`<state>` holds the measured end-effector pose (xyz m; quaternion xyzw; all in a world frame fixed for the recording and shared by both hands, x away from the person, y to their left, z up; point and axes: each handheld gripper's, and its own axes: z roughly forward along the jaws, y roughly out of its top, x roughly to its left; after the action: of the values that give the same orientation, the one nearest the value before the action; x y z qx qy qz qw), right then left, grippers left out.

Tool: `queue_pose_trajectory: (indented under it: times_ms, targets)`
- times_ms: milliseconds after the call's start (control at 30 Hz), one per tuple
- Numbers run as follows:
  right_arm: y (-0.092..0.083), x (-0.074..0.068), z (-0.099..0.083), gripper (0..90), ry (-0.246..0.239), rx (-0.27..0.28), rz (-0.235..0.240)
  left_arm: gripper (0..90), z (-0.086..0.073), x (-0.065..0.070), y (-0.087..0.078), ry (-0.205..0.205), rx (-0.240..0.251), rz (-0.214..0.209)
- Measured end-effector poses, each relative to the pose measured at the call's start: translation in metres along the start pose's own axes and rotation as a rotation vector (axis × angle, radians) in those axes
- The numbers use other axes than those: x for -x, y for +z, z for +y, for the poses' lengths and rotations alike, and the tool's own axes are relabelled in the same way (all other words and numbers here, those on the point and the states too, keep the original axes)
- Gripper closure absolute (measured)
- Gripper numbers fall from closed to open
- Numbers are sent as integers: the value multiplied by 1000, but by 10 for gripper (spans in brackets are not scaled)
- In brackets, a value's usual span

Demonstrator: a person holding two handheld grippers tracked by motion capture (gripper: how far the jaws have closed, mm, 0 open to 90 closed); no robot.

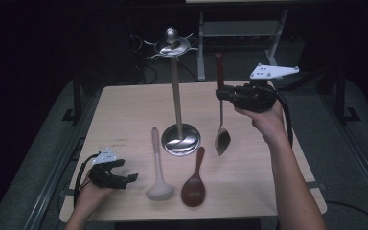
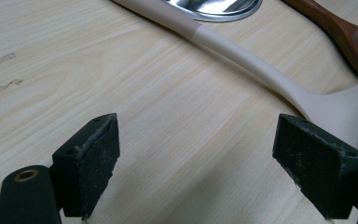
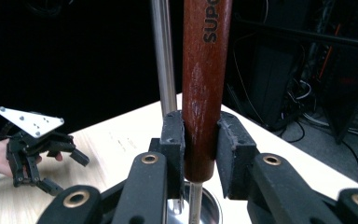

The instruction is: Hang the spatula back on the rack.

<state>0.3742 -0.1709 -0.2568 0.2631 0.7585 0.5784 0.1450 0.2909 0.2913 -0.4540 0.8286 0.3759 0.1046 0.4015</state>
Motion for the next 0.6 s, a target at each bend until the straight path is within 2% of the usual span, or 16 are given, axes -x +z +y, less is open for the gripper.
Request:
queue_pose_trajectory:
  times_ms: [300,600]
  targets:
    - [8,1,21,739,-19,25,37,144,0,0,1,6,-1,-3]
    - [20,-4,42,739,-65,2,64,144,0,1,0,7,0,-5]
